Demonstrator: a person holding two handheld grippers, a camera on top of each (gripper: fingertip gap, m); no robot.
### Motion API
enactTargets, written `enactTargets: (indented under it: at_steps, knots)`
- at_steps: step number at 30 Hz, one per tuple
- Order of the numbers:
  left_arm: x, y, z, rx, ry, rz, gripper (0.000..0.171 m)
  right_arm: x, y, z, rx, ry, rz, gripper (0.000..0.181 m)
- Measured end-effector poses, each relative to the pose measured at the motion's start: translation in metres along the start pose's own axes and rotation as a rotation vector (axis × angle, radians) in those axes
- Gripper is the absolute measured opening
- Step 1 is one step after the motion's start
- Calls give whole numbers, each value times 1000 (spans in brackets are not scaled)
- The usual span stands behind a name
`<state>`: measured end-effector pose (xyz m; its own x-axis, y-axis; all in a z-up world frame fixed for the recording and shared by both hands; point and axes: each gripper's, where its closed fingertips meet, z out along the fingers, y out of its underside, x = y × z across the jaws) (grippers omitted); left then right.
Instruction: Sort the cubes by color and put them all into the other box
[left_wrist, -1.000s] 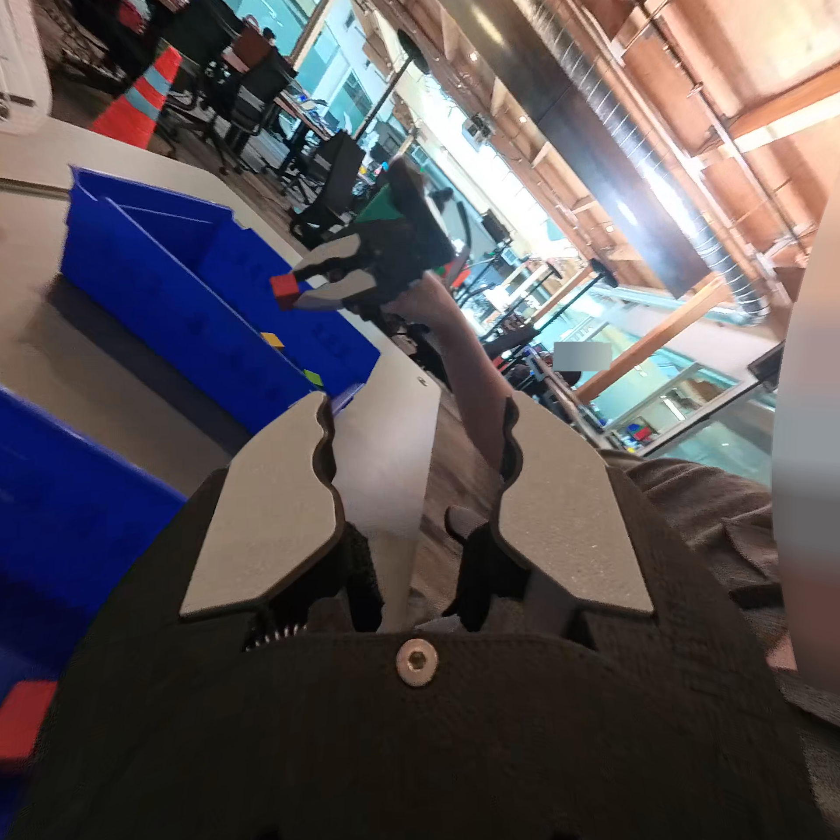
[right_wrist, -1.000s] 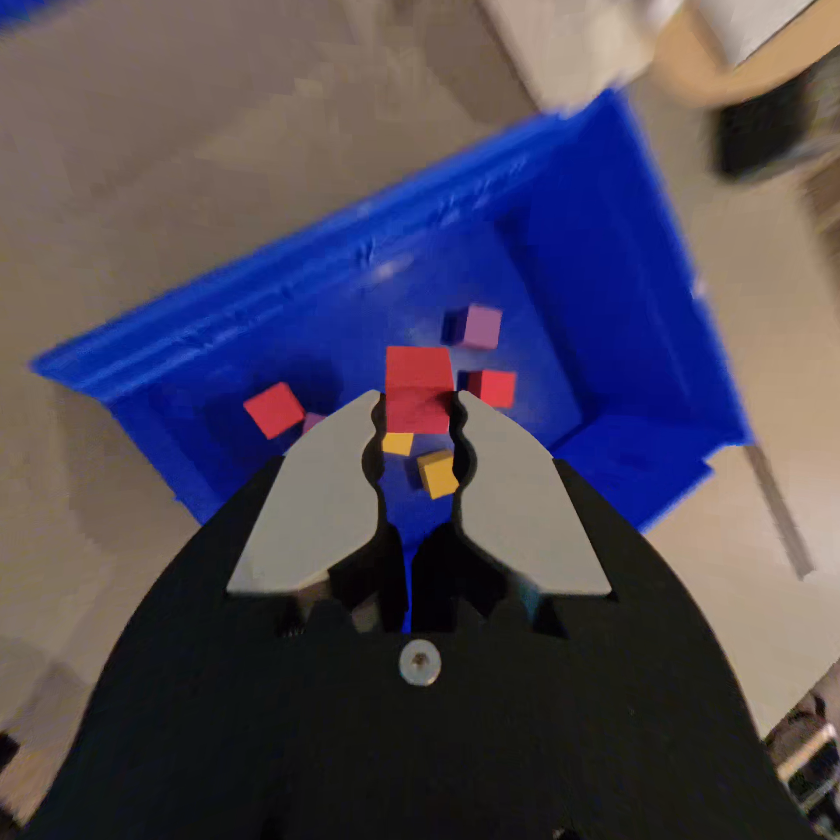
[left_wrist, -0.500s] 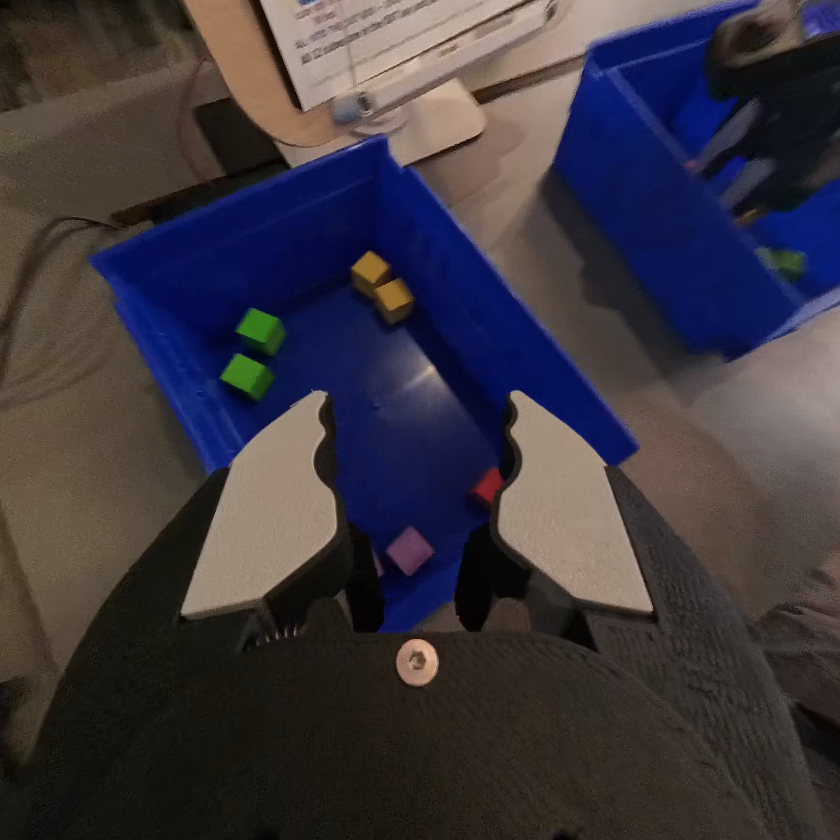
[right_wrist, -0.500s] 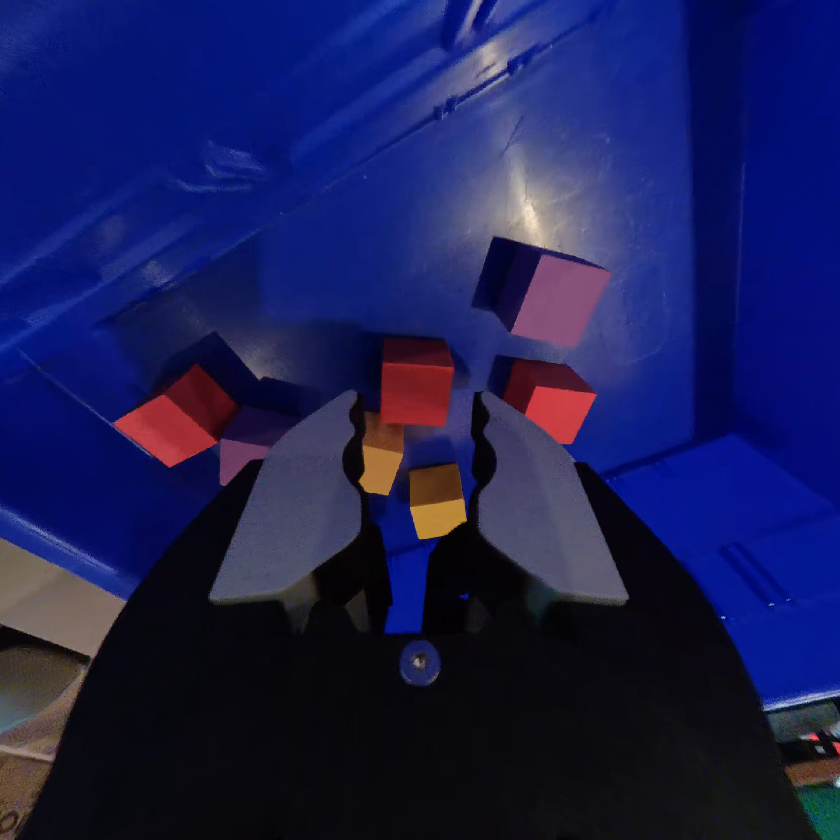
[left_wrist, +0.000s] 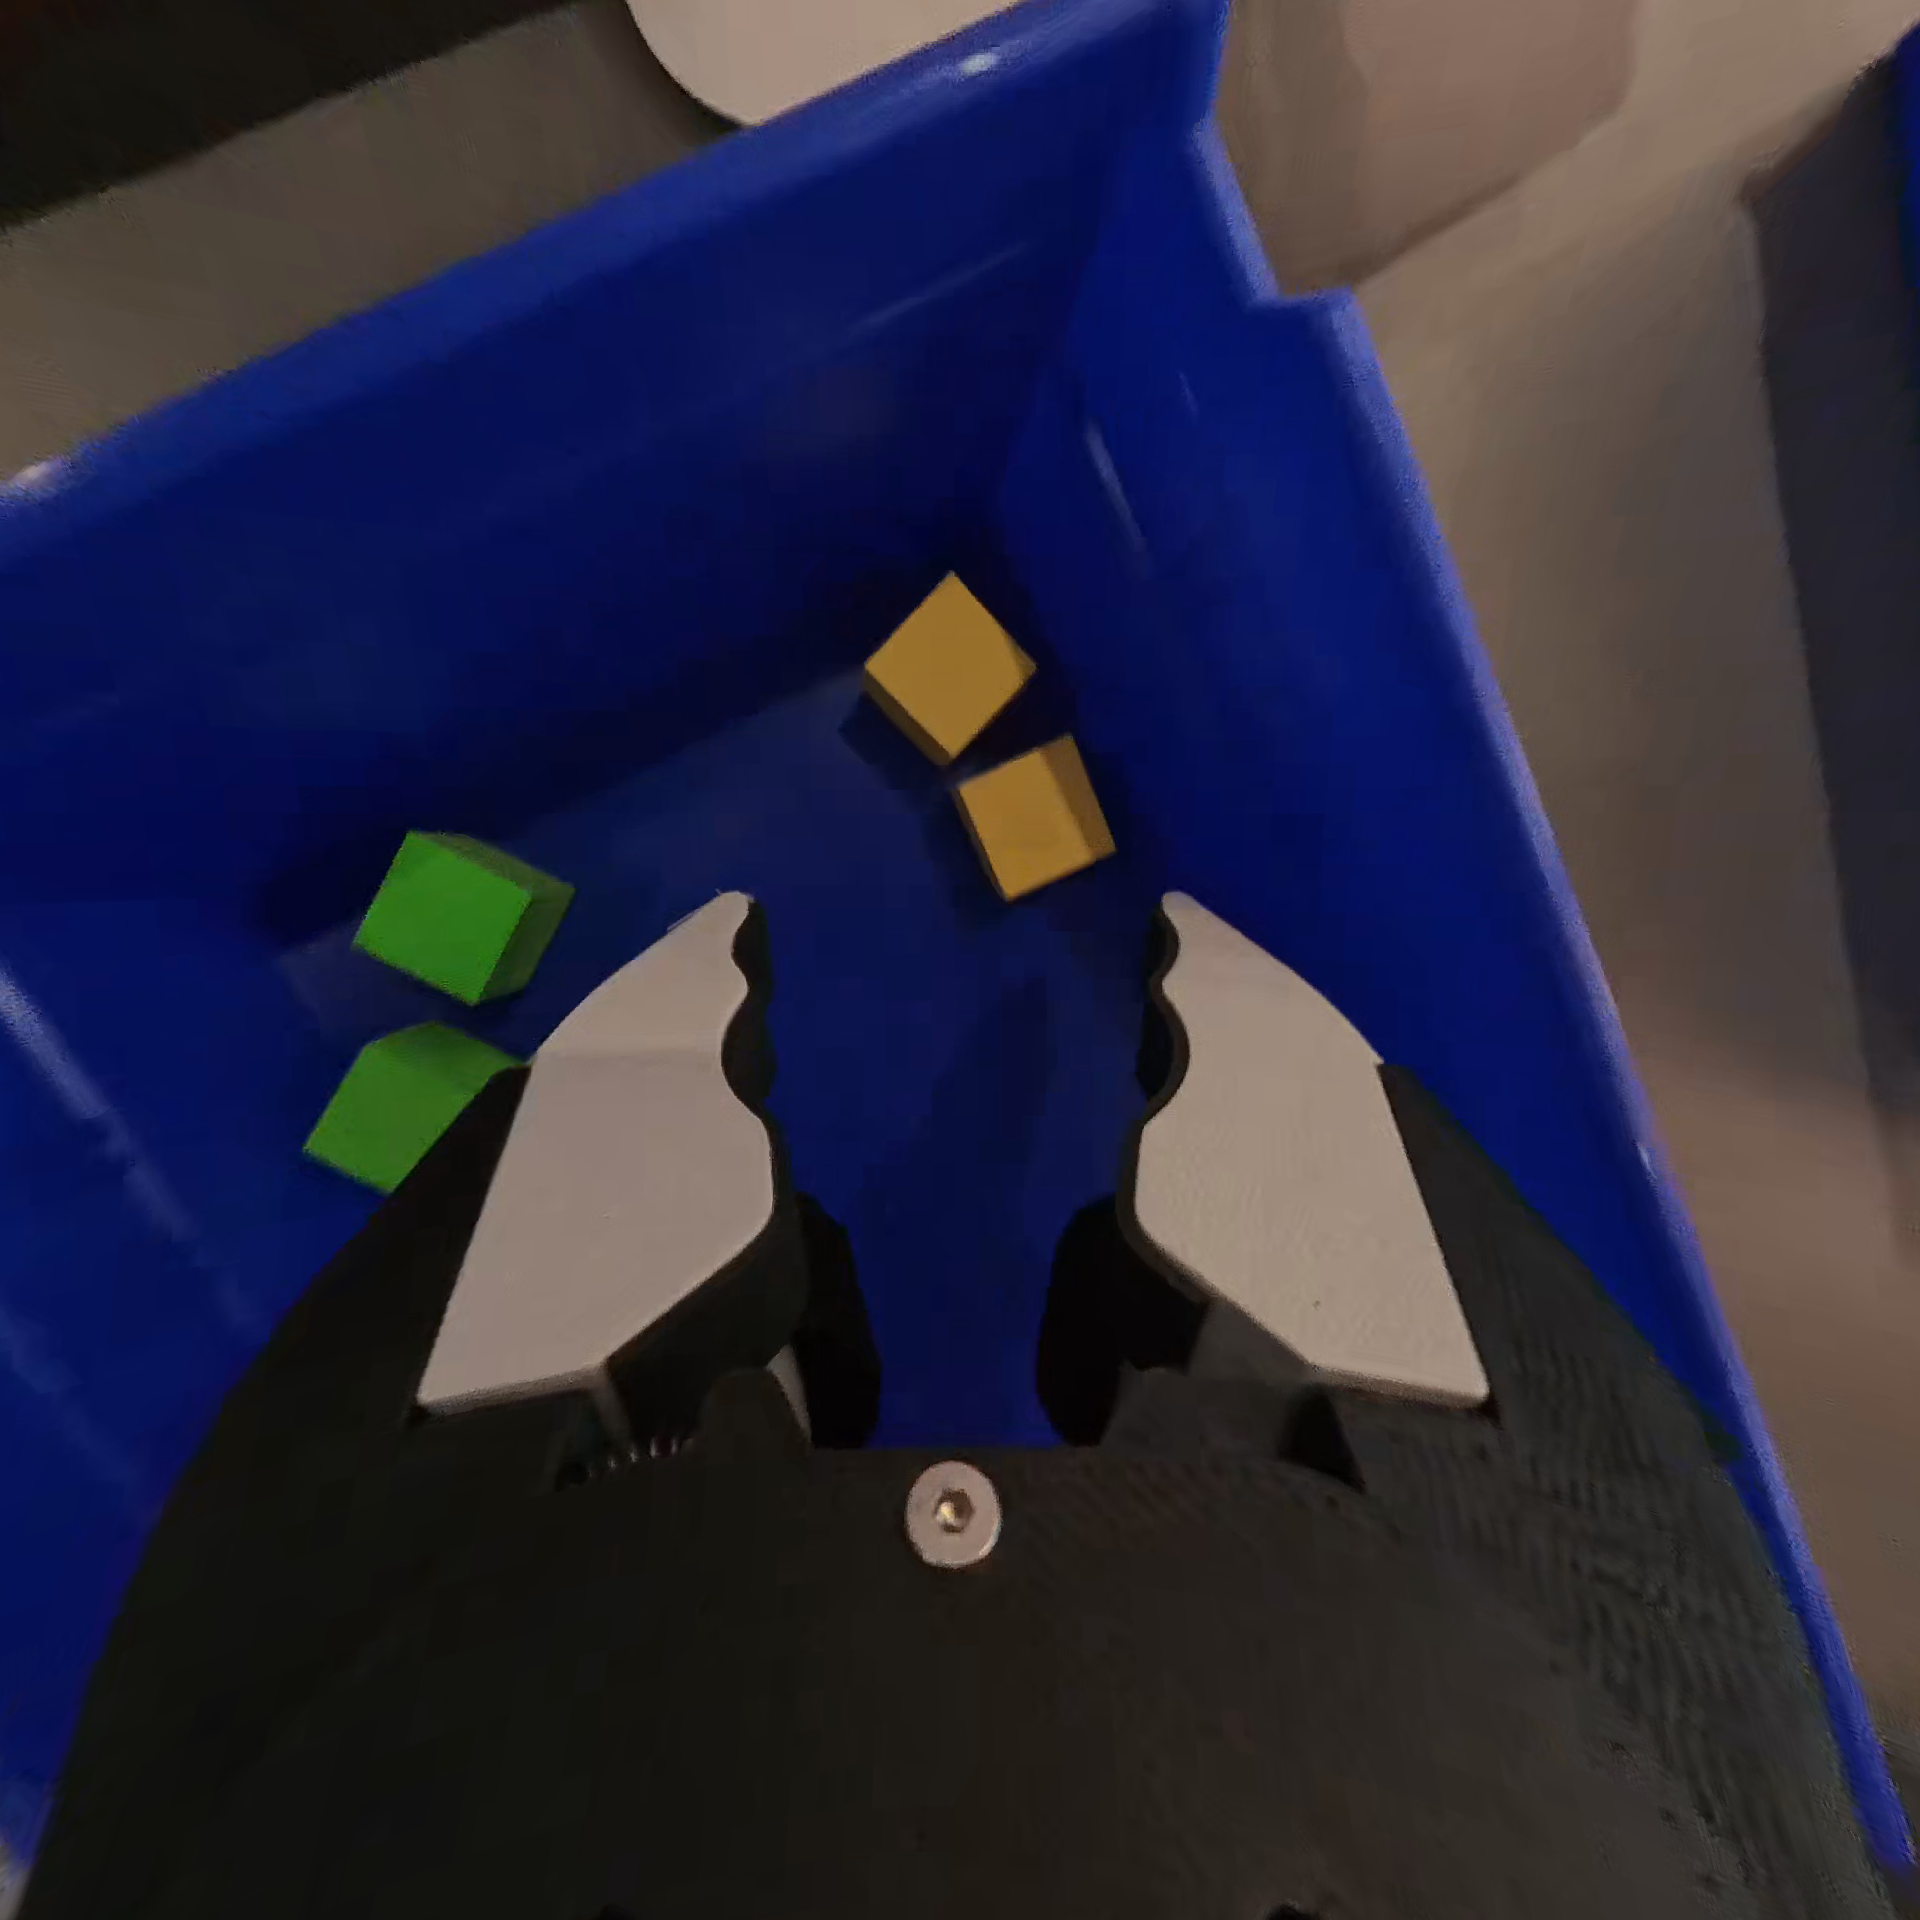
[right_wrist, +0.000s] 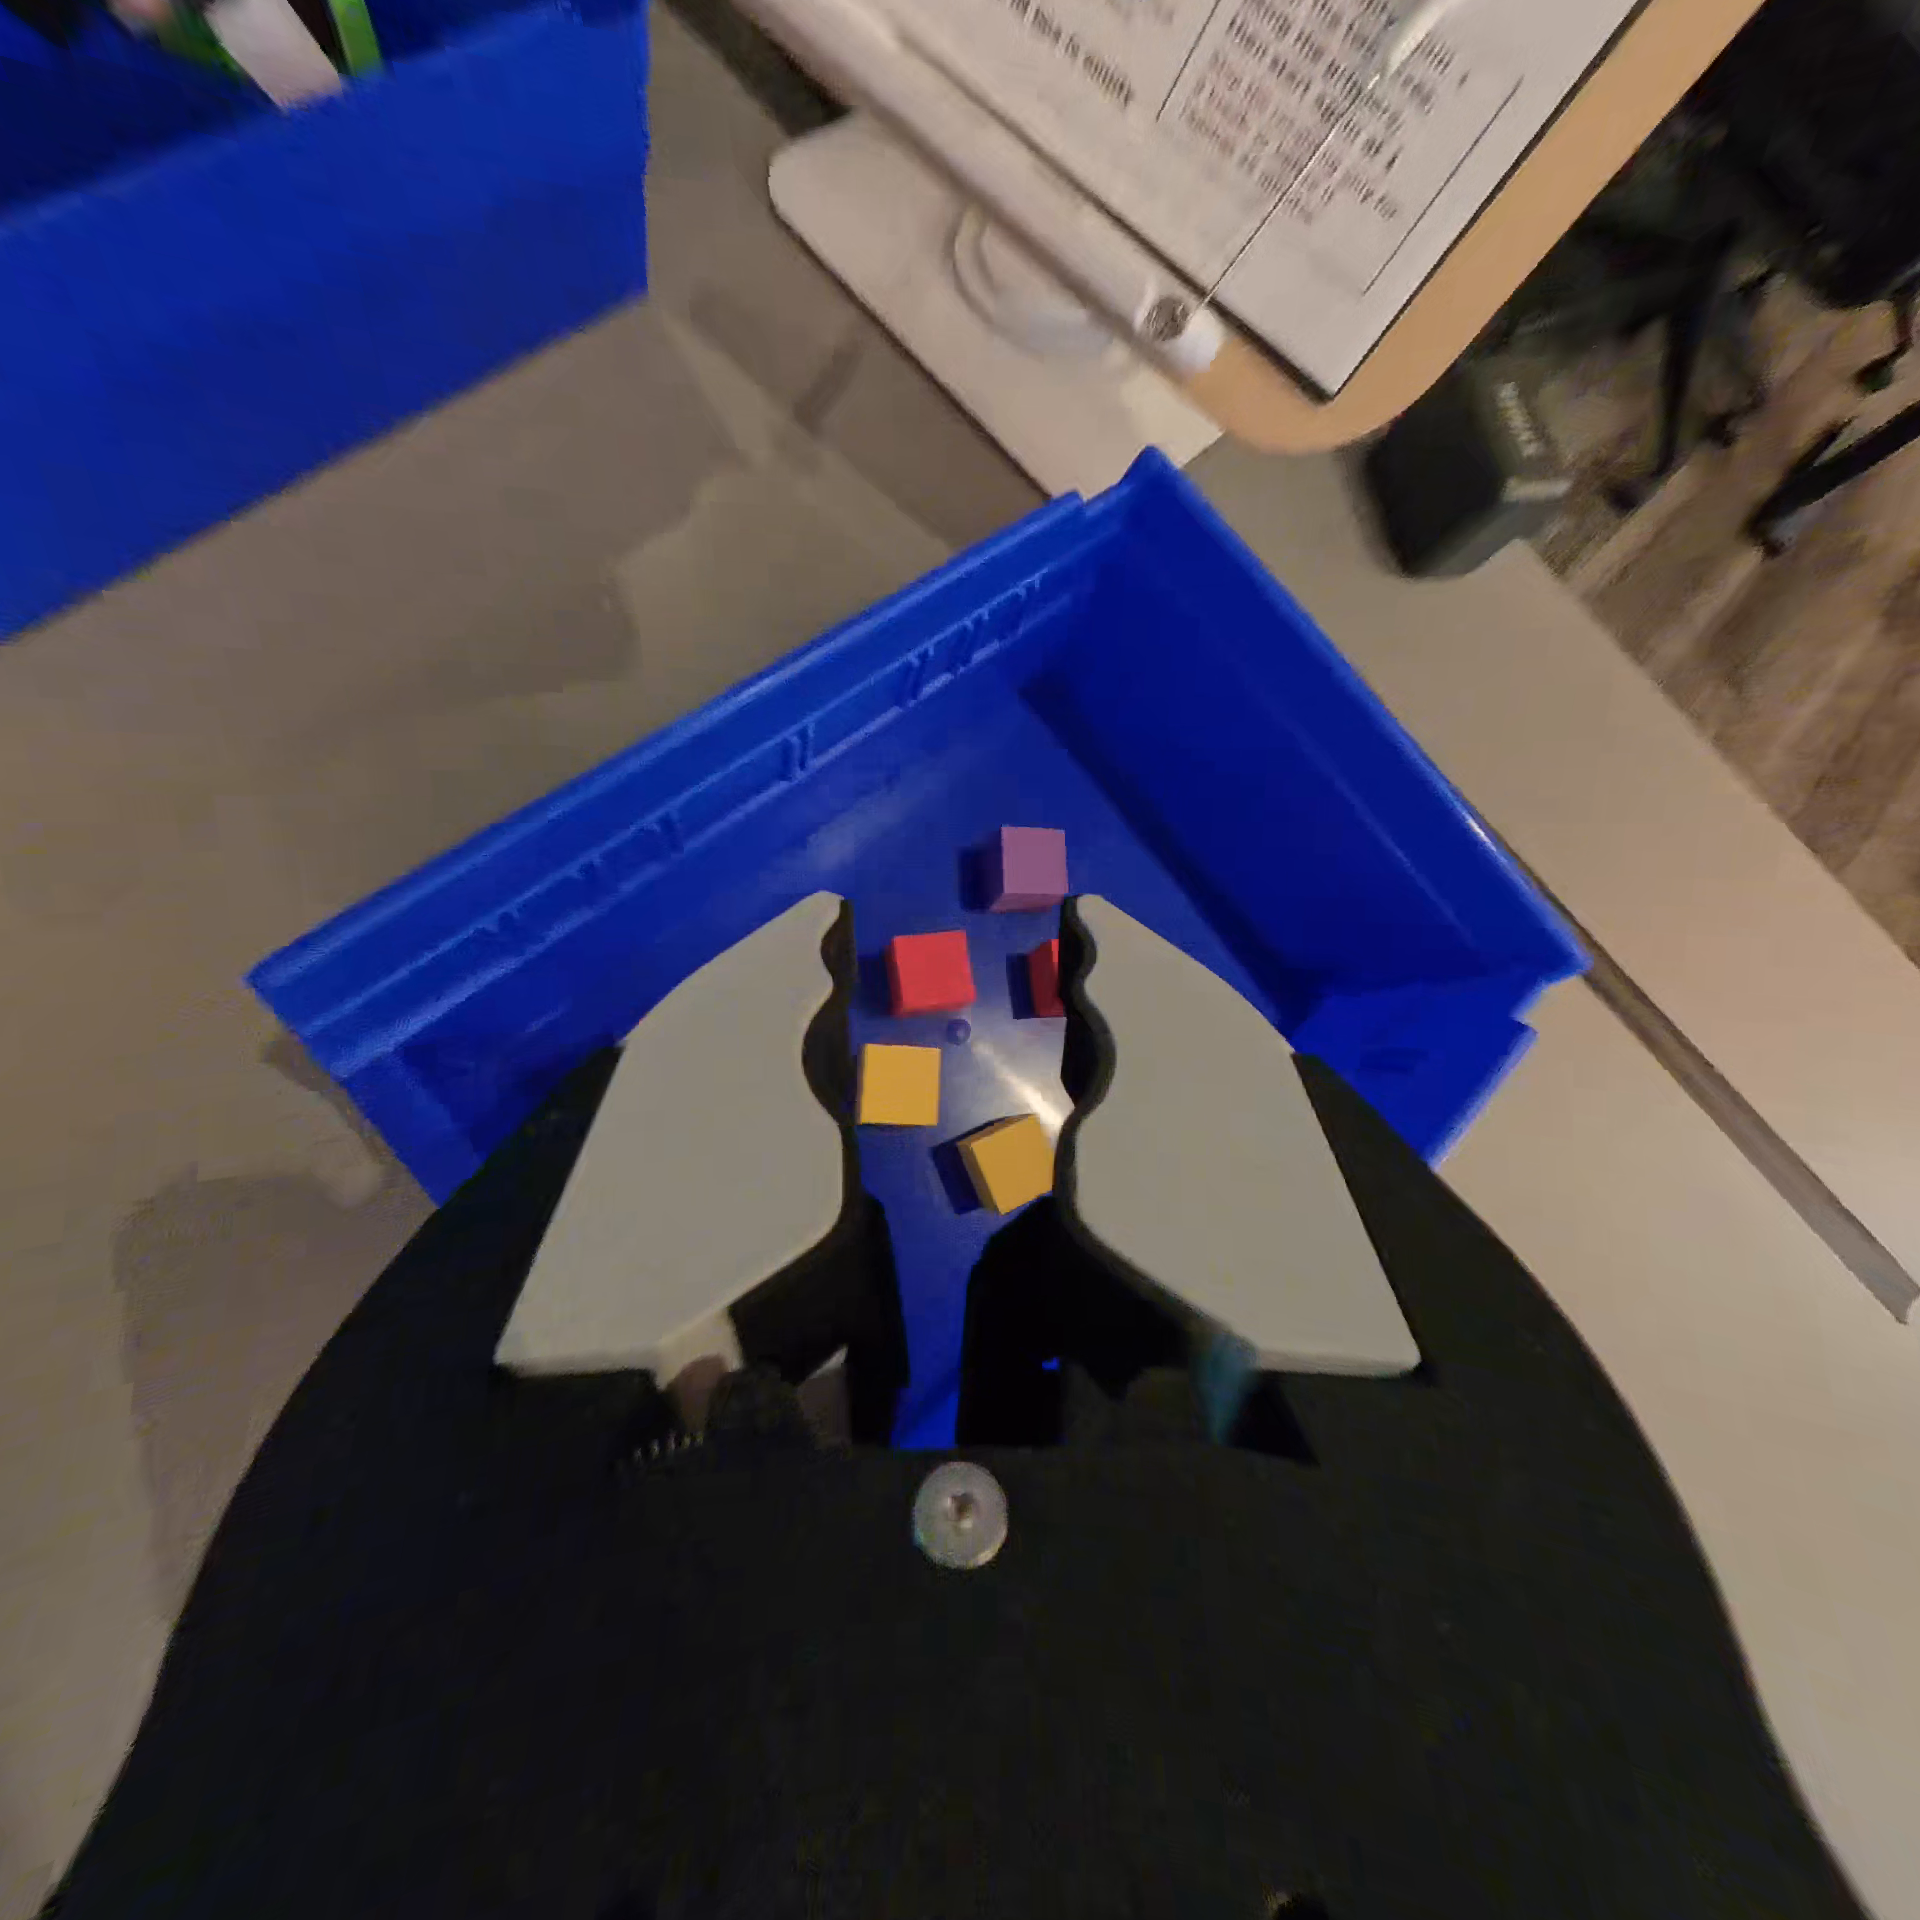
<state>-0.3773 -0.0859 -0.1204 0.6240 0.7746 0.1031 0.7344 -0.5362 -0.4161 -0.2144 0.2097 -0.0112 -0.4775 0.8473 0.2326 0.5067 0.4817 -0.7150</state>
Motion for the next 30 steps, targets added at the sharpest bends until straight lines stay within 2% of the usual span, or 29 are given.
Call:
enactTargets:
  at_steps: [7,11,12,13,14,15,18,21,23,26,28,30]
  knots:
    - [2,-5,30,-2,-4,-78,71,-30,16,-11,79,23,20,35]
    - [1,2,41,-41,-39,-83,68,-39,17,-10,121,15,26,35]
    - [3,1,41,-30,-25,-93,63,-41,16,-10,140,7,29,34]
    - [6,0,41,-21,-6,-98,56,-43,16,-10,142,-2,24,33]
    - [8,-2,41,-13,6,-97,40,-43,16,-9,132,4,14,33]
    - [7,-3,41,-6,-3,-98,34,-43,16,-10,132,14,3,33]
    - [5,0,35,5,7,-119,33,-48,11,-15,168,12,-11,32]
    - [3,-4,8,108,75,-157,33,-54,9,-14,173,4,-35,31]
    - [15,-11,-26,252,247,-221,33,-69,-5,-13,252,-31,-73,31]
    - [61,-18,-105,491,777,-332,32,-106,-45,-15,455,-79,-160,32]
    - [86,-9,-152,565,1074,-353,32,-133,-69,-16,566,-100,-215,33]
    - [107,8,-173,560,1219,-321,31,-158,-90,-16,652,-137,-245,35]
